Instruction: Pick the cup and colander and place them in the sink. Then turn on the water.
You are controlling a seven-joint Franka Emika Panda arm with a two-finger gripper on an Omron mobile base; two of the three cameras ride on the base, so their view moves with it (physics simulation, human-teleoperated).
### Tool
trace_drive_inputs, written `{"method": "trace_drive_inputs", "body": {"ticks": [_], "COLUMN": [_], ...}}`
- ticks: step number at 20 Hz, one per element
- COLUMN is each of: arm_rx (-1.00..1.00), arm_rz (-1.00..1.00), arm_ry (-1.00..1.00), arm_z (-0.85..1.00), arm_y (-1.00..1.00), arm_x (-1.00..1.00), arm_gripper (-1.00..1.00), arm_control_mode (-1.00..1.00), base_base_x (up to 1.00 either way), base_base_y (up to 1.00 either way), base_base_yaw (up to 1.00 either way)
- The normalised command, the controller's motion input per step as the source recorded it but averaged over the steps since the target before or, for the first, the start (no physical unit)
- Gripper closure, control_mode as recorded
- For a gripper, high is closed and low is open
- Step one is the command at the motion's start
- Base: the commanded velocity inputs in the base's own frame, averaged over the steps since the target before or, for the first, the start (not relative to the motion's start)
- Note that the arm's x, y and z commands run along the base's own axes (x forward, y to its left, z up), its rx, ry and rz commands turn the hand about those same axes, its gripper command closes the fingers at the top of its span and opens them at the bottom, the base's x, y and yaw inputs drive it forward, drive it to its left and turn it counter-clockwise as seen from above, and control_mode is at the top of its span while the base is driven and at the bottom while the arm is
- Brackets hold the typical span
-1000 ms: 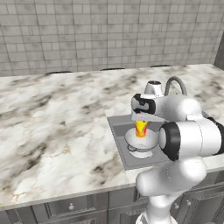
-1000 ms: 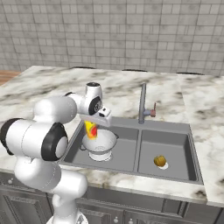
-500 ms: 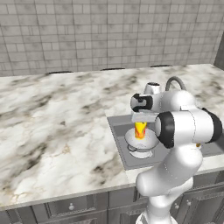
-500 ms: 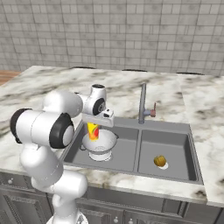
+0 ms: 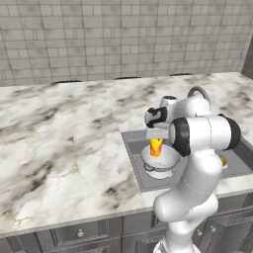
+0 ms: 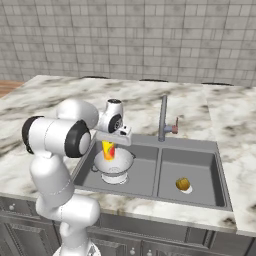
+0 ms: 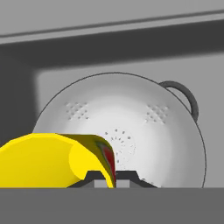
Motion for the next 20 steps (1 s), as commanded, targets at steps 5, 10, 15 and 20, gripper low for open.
{"method": "trace_drive_inputs", "body": {"ticks": [5,10,15,20], "arm_rx": [0.0,0.0,0.0,-0.01], "arm_rz": [0.0,0.0,0.0,0.0], "arm_ry": [0.0,0.0,-0.03,-0.06], "arm_z": [-0.34,-0.29,-0.32,-0.2], "arm_y": [0.0,-0.02,-0.07,-0.1], "arm_x": [0.06,0.0,0.0,0.0], "arm_gripper": [1.0,1.0,1.0,1.0], "arm_control_mode": [-1.0,-1.0,-1.0,-1.0], "base_base_x": [0.0,0.0,0.0,0.0], "base_base_y": [0.0,0.0,0.0,0.0], "base_base_yaw": [0.0,0.0,0.0,0.0]}}
